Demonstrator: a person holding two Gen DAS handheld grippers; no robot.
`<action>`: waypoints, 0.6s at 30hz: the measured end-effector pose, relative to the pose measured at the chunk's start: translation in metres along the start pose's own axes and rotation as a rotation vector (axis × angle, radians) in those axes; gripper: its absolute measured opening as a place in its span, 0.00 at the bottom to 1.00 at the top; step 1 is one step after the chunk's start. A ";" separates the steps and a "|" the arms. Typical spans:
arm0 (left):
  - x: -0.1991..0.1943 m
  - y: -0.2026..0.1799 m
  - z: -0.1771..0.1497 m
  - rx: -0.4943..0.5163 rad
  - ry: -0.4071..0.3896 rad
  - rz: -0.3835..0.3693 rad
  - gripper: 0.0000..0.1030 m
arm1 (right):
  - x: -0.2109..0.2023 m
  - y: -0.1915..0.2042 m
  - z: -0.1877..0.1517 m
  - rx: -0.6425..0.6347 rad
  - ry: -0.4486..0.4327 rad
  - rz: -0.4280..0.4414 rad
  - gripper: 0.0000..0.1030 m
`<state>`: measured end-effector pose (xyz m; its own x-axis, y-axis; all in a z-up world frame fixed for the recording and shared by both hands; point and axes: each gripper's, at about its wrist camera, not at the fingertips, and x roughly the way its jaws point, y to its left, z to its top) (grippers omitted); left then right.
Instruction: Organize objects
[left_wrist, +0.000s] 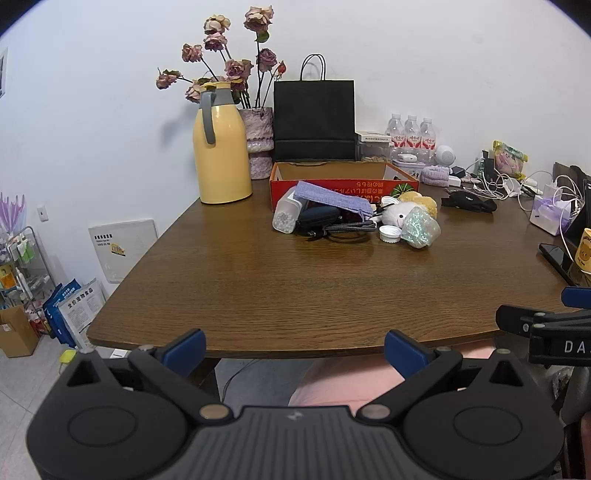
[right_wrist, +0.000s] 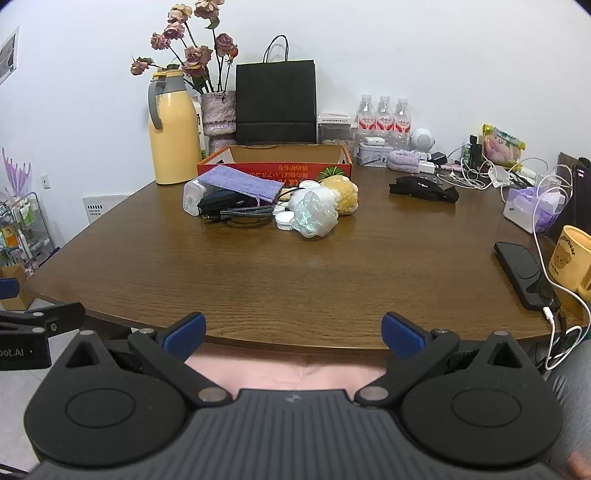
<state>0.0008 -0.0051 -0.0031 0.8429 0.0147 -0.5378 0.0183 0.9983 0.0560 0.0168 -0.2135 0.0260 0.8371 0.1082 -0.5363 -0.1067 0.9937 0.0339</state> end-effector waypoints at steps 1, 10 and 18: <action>0.000 0.000 0.000 0.000 0.000 0.000 1.00 | 0.000 0.000 0.000 0.002 0.000 -0.001 1.00; 0.001 0.001 -0.001 -0.002 0.002 0.002 1.00 | -0.001 0.000 0.000 0.004 -0.003 0.003 1.00; 0.001 0.000 -0.003 0.000 -0.004 0.002 1.00 | 0.001 0.000 -0.001 0.007 0.002 0.008 1.00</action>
<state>-0.0001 -0.0045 -0.0059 0.8452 0.0166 -0.5342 0.0165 0.9982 0.0571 0.0176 -0.2137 0.0248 0.8350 0.1161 -0.5379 -0.1095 0.9930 0.0443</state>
